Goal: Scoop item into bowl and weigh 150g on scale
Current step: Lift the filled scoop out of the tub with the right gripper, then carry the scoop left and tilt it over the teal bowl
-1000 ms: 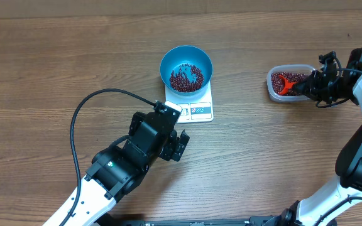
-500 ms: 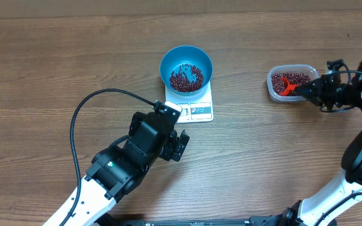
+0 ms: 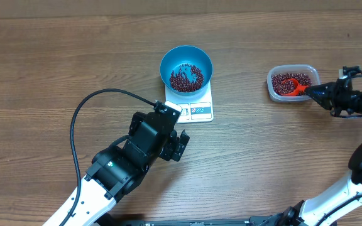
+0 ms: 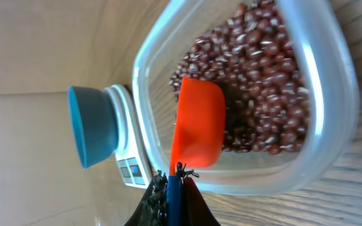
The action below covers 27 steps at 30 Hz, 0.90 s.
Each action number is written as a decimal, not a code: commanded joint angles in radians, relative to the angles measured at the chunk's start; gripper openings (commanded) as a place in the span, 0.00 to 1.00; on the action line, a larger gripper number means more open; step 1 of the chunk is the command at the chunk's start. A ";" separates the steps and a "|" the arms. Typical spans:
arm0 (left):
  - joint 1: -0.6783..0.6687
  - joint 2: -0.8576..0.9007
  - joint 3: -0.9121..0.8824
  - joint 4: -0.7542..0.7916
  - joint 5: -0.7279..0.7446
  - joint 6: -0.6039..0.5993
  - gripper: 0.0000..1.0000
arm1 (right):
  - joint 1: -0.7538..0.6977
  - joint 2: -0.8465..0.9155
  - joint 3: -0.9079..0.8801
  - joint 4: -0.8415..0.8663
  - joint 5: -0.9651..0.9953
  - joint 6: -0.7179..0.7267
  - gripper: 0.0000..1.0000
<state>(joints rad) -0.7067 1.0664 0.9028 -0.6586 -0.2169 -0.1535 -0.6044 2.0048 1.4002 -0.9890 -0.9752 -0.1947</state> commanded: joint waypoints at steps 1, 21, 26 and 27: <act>0.002 0.006 -0.005 0.001 0.005 0.012 0.99 | -0.001 0.006 -0.006 -0.002 -0.074 -0.046 0.04; 0.001 0.006 -0.005 0.001 0.005 0.011 1.00 | -0.001 0.006 -0.006 -0.039 -0.173 -0.106 0.04; 0.002 0.006 -0.005 0.001 0.005 0.011 1.00 | -0.003 0.006 -0.006 -0.037 -0.249 -0.129 0.04; 0.001 0.006 -0.005 0.001 0.005 0.011 1.00 | -0.003 0.006 -0.006 -0.035 -0.259 -0.128 0.04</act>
<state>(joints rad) -0.7067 1.0664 0.9028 -0.6586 -0.2173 -0.1535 -0.6041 2.0048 1.4002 -1.0286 -1.1519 -0.2966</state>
